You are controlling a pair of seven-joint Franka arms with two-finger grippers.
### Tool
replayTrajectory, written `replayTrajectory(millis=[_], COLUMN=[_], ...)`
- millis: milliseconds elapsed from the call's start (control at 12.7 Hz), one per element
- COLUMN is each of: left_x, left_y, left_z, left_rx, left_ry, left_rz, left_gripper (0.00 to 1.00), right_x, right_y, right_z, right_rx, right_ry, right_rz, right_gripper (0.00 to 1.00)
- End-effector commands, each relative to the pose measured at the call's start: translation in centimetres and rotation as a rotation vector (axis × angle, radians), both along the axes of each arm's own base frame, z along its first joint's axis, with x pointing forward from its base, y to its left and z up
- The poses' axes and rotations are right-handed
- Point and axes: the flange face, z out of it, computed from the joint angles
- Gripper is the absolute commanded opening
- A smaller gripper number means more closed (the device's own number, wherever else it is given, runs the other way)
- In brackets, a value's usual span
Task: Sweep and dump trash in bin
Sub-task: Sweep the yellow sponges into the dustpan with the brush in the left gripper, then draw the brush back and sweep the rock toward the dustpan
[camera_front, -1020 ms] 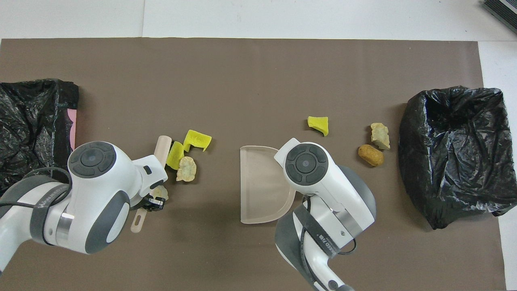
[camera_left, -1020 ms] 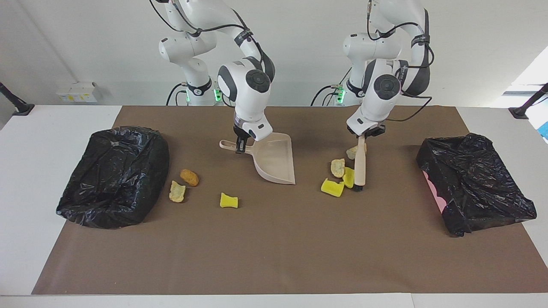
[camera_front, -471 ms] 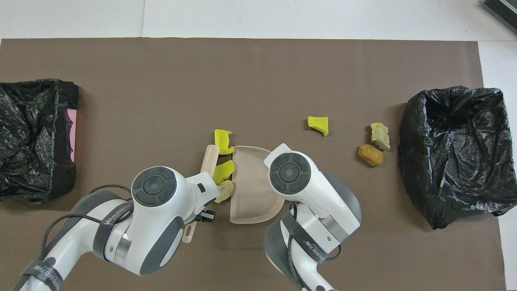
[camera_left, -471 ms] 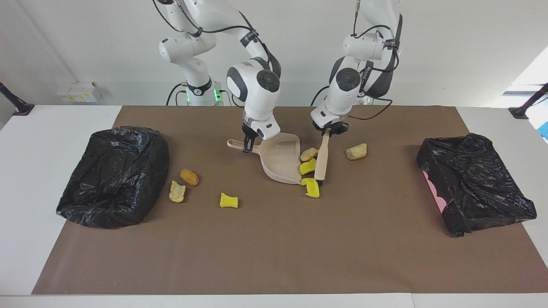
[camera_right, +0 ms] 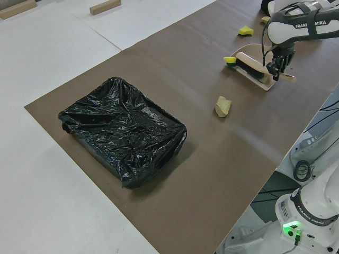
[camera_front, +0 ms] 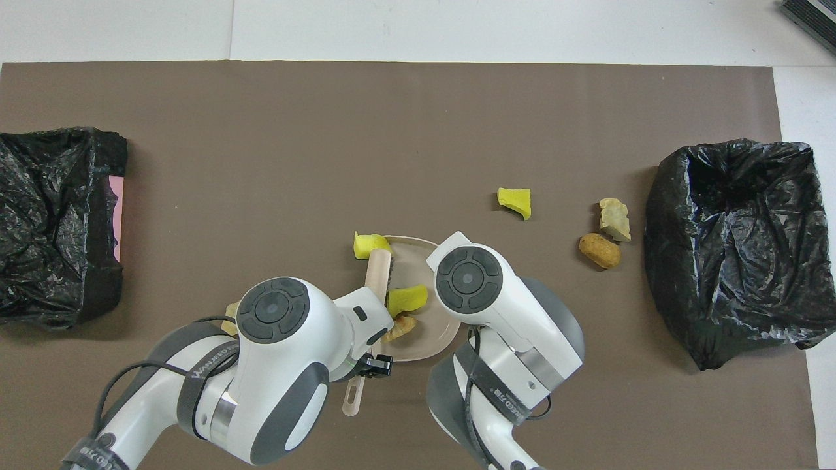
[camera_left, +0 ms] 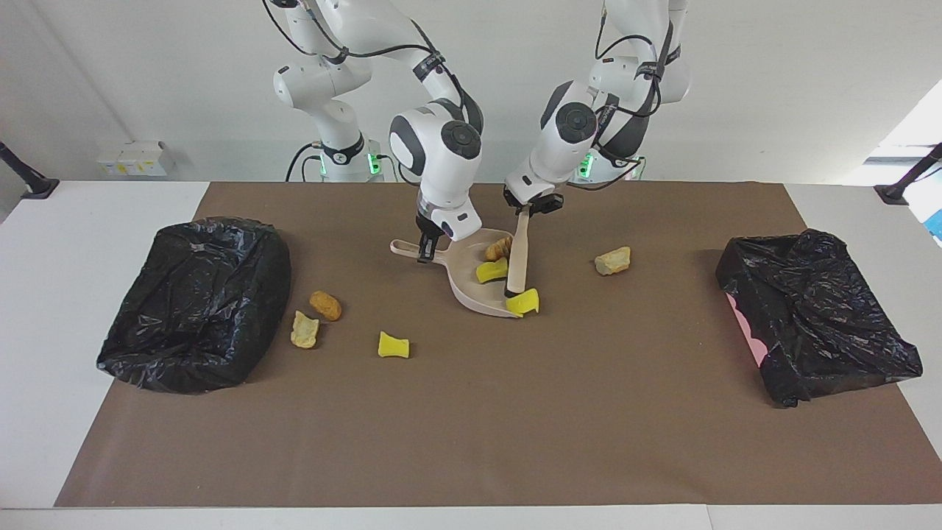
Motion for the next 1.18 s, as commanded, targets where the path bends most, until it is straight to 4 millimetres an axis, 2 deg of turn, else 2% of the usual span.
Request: replayTrajectory(millis=[0, 78, 235, 392, 628, 863, 1020, 1099], left_x=[0.2, 0.6, 0.2, 0.5, 0.6, -0.2, -0.7, -0.9], left_y=[2.1, 4.1, 6.9, 9.3, 14.5, 20.5, 23.2, 23.8], left_z=[3.5, 4.7, 5.5, 5.2, 4.6, 2.6, 2.0, 1.8], left_rx=[0.003, 0.012, 0.050, 0.147, 0.291, 0.327, 0.347, 0.353], left_ry=[0.027, 0.042, 0.100, 0.088, 0.120, 0.073, 0.063, 0.067], left_rz=[0.051, 0.078, 0.105, 0.130, 0.161, 0.252, 0.291, 0.328], left_gripper=[0.00, 0.00, 0.00, 0.00, 0.00, 0.00, 0.00, 0.00], right_x=[0.2, 0.1, 0.2, 0.2, 0.1, 0.1, 0.0, 0.0], right_y=[-0.2, -0.3, -0.4, -0.4, -0.2, 0.0, 0.0, 0.1], right_z=[-0.4, -0.4, -0.2, 0.0, 0.0, 0.0, 0.0, 0.0], right_rx=[-0.021, -0.026, -0.040, -0.042, -0.038, -0.035, -0.034, -0.034], right_ry=[-0.020, -0.018, -0.015, -0.020, -0.023, -0.026, -0.027, -0.026], right_rz=[-0.017, -0.016, -0.015, -0.010, -0.005, 0.001, 0.004, 0.006], right_gripper=[0.00, 0.00, 0.00, 0.00, 0.00, 0.00, 0.00, 0.00])
